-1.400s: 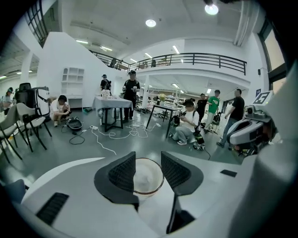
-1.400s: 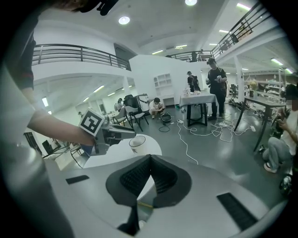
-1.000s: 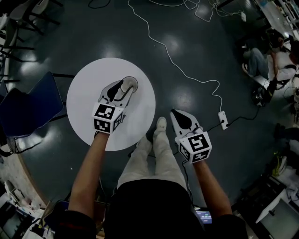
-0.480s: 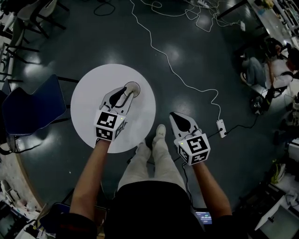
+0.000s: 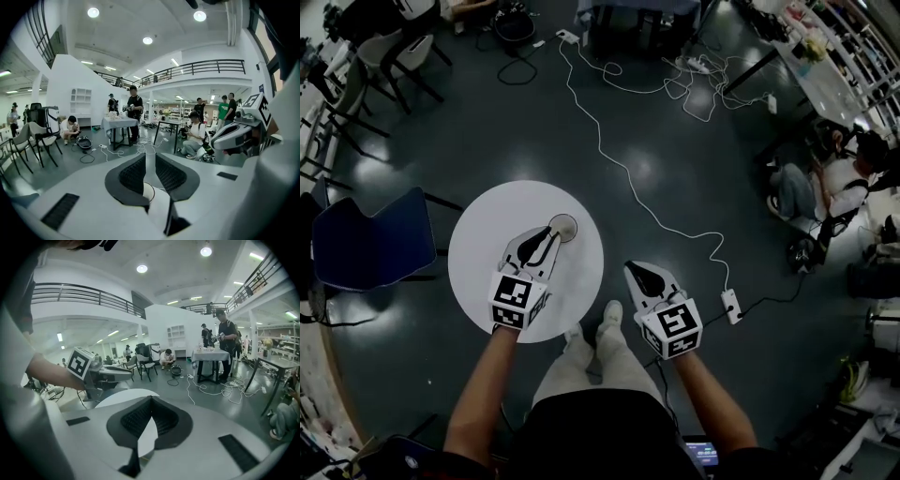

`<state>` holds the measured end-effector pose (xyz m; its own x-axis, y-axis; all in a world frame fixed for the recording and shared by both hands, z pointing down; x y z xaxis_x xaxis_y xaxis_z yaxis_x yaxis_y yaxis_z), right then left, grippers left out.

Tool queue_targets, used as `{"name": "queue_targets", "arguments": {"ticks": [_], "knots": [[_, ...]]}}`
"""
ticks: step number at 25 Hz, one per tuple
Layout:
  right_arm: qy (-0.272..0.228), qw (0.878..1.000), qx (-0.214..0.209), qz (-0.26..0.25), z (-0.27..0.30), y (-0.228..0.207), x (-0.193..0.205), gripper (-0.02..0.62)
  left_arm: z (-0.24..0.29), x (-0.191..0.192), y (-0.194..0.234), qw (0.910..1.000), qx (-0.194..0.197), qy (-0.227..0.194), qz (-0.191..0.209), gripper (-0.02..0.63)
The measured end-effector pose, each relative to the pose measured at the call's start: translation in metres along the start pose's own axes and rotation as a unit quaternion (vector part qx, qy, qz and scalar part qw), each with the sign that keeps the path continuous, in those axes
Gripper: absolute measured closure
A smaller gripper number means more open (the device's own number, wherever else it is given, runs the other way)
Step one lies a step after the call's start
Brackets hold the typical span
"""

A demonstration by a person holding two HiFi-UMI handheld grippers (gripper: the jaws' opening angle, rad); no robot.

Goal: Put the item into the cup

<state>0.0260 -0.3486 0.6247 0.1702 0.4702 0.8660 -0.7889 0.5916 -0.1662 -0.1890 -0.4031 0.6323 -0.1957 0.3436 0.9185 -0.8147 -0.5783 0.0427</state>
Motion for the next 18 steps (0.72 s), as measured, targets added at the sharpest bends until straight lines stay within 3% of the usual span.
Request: {"name": "queue_targets", "arguments": {"ticks": [7, 18], "knots": [[-0.030, 0.999, -0.012, -0.034, -0.021, 0.021, -0.044, 0.586, -0.041, -0.033, -0.009, 0.9993, -0.019, -0.030, 0.009, 0.538], [-0.087, 0.994, -0.017, -0.065, -0.053, 0.018, -0.116, 0.586, -0.092, -0.100, -0.046, 0.9956, -0.025, -0.091, -0.003, 0.563]]}}
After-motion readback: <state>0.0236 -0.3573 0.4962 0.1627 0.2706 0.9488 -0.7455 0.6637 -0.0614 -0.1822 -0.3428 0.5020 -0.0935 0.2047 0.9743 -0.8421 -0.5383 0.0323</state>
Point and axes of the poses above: the fingertips, and each gripper's own axes: z forward along the fingers, y to its left, x out of its underside, the point moved 7 cm from there along -z, backward along the fingers, and after that the axes turned 1 degree about z, right-handed, at the moved point
